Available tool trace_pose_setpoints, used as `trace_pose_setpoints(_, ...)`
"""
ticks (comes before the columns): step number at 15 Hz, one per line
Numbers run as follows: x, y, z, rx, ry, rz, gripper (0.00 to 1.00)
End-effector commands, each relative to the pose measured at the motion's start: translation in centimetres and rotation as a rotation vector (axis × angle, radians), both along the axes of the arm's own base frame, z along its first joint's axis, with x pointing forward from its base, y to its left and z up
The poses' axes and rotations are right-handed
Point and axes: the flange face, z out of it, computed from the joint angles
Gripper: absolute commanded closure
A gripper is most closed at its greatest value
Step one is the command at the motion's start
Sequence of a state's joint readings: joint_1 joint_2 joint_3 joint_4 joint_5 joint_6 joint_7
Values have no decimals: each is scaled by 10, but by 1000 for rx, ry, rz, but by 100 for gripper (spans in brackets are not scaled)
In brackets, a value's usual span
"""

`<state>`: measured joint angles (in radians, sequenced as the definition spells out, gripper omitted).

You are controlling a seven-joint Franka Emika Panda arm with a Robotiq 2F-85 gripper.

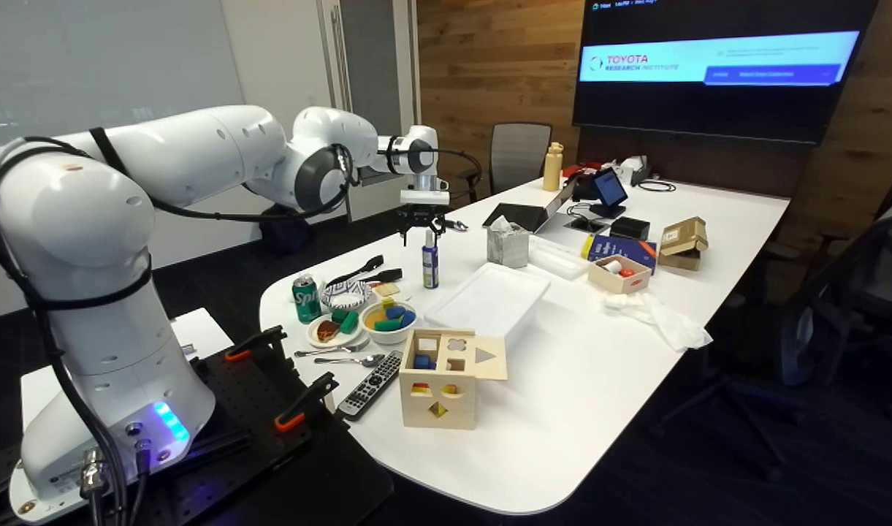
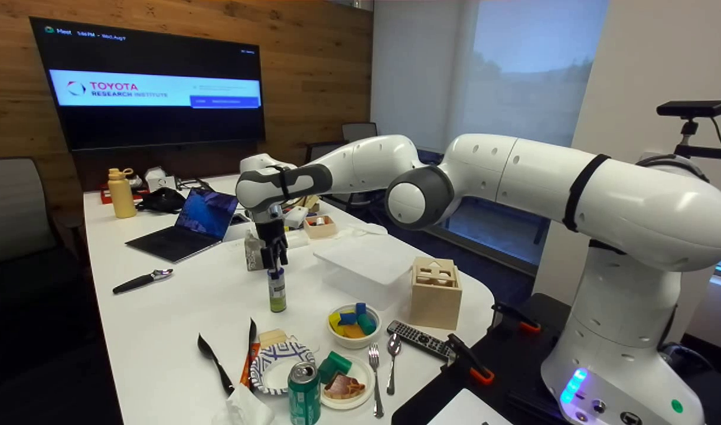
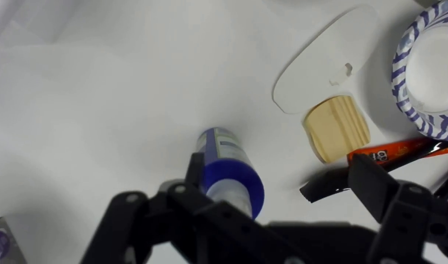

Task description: Move the blue bottle to the right

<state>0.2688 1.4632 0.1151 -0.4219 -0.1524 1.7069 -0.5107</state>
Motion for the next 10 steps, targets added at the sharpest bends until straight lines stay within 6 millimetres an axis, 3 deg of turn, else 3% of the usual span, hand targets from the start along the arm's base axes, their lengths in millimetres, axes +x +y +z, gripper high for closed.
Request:
trace_pose_setpoints(1,4,-1,8,-13,-32,-2,0)
trace_pose_setpoints(10,13,1,20,14,-100,-9,0)
